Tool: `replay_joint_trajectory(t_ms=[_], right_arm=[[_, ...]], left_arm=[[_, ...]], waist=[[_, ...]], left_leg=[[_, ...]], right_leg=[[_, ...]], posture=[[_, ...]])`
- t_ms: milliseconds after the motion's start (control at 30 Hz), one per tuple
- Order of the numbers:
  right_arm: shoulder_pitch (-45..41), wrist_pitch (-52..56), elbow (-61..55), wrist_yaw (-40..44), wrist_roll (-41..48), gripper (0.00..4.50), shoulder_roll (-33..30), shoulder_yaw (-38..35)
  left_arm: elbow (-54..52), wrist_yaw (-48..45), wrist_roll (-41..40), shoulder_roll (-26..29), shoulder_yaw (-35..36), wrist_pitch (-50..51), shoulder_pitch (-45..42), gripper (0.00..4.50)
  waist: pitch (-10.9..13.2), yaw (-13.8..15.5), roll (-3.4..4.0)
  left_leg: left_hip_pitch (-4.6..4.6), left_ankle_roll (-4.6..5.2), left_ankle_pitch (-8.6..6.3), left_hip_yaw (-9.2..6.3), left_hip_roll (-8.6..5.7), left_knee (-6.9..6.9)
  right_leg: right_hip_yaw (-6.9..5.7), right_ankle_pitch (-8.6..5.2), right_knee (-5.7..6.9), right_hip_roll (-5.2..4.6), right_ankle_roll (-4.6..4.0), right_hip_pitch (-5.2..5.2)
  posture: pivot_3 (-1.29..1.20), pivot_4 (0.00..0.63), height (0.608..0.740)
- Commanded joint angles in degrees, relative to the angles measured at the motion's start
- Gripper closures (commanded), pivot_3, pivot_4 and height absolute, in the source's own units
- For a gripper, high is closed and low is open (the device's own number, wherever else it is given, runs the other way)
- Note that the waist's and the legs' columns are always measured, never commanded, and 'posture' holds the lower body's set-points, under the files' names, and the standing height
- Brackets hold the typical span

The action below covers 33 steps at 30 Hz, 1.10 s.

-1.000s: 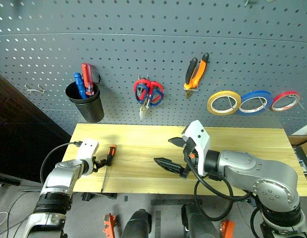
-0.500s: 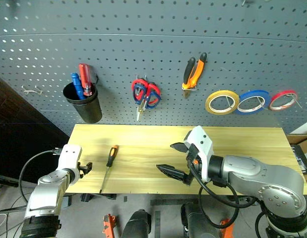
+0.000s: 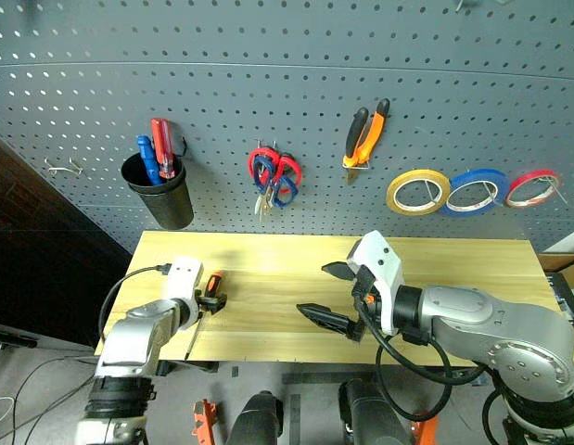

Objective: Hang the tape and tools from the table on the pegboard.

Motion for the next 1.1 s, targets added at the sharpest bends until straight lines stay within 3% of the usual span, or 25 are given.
replay_joint_trajectory(t_ms=[33,233,267,433,700,867,1100], right_arm=[[-0.36,-0.75,-1.15,-0.41,0.41,0.0,0.48,-0.85],[-1.08,1.02,-0.51,-2.38,6.73,0.0,3.76,-3.71],[-1.93,0.56,-0.91,-1.69,5.66,0.0,2.6,-2.93],[-3.23,-7.52,-3.48,5.71,-5.99,0.0,-6.96,6.43],[-2.35,-14.15,-1.79,10.8,-15.23,0.0,-9.49,12.93],[-2.27,-14.15,-1.21,11.72,-15.88,0.0,-8.08,11.63],[-1.75,-17.02,-0.18,15.4,-16.75,0.0,-8.86,9.31]], left_arm=[[3.98,1.1,1.54,0.32,-0.27,-0.79,-2.0,0.03],[8.62,-0.52,2.63,1.91,-2.16,-0.91,-3.69,0.03],[8.71,-1.01,2.57,2.22,-2.4,-0.49,-3.41,0.2],[10.06,-1.89,2.88,2.56,-2.81,-0.78,-2.96,1.52],[9.24,-3.03,2.61,2.64,-1.79,-3.55,-2.53,3.91],[-1.42,-2.53,2.28,3.28,1.18,-9.29,3.64,3.92],[-26.39,-3.83,-0.95,0.18,9.27,-31.37,15.81,3.92]], waist=[[0.0,-0.04,0.0],[0.01,-0.05,-0.01],[0.01,-0.08,0.0],[0.01,-0.07,0.01],[0.01,0.09,0.0],[-0.01,-0.05,-0.02],[-0.17,0.84,-0.22]], left_leg=[[0.0,0.0,0.0,0.01,0.0,0.0],[-0.01,-0.01,0.0,0.0,0.0,0.0],[-0.01,-0.01,0.0,0.0,0.0,0.0],[0.0,0.0,0.0,-0.02,-0.02,-0.01],[0.01,-0.02,0.01,-0.01,-0.02,0.02],[-0.03,-0.04,0.0,0.0,0.01,-0.02],[-0.14,-0.09,0.0,-0.09,0.03,0.01]], right_leg=[[0.01,0.0,0.0,0.0,0.0,-0.02],[0.02,0.0,-0.01,-0.01,0.0,-0.02],[0.03,0.0,-0.01,-0.01,0.0,-0.02],[-0.02,0.0,-0.02,-0.01,0.0,-0.02],[-0.01,0.0,-0.02,-0.02,0.0,0.01],[0.09,0.0,-0.06,-0.03,0.0,-0.06],[0.11,0.01,-0.15,-0.09,-0.01,-0.06]], posture=[[-0.04,0.256,0.74],[-0.05,0.259,0.74],[-0.05,0.26,0.74],[-0.05,0.259,0.74],[-0.04,0.239,0.74],[-0.03,0.224,0.74],[0.03,0.188,0.74]])
